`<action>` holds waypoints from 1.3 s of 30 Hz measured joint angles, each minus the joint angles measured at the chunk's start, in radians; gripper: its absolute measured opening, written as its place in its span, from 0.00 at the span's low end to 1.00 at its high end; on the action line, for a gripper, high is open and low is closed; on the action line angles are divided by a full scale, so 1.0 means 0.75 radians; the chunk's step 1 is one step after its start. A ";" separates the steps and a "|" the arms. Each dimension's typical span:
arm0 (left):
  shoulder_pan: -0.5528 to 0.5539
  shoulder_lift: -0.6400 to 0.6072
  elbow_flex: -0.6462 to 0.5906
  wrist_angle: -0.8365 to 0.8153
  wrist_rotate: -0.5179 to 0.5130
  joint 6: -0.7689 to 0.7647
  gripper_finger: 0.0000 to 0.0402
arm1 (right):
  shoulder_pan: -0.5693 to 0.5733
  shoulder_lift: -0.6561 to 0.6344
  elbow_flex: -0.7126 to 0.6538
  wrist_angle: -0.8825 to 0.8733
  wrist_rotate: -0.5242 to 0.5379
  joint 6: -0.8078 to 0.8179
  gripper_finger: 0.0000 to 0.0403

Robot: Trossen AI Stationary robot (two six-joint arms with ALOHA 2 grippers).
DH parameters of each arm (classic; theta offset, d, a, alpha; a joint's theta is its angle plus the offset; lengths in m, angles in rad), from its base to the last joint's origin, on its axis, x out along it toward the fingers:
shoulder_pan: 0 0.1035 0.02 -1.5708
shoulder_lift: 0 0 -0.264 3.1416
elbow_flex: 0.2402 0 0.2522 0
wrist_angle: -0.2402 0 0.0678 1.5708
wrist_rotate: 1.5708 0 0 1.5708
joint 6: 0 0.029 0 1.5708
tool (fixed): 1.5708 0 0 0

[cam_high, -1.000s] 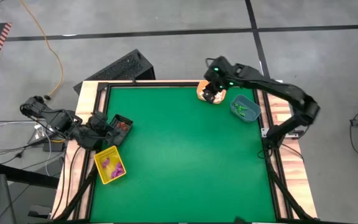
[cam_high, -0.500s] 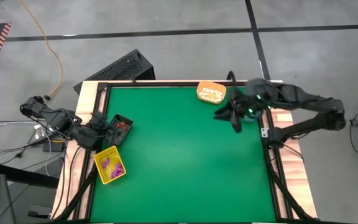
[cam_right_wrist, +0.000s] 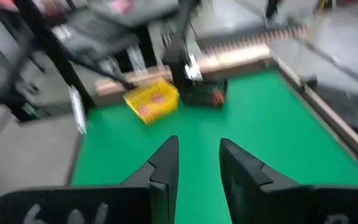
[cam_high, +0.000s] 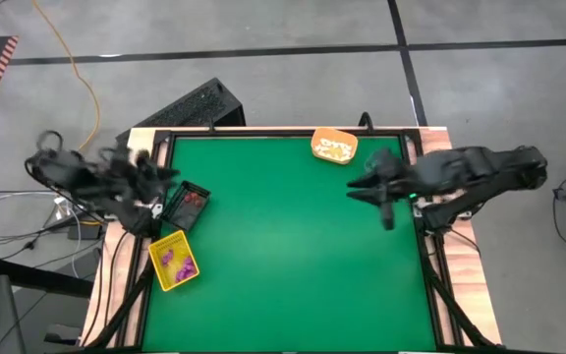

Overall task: Sort Halloween decoration
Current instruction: Return to Home Position

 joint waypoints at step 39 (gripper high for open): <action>0.000 -0.616 -0.476 0.136 -0.015 0.197 0.50 | 0.072 -1.299 -1.082 0.733 -0.004 -0.010 0.28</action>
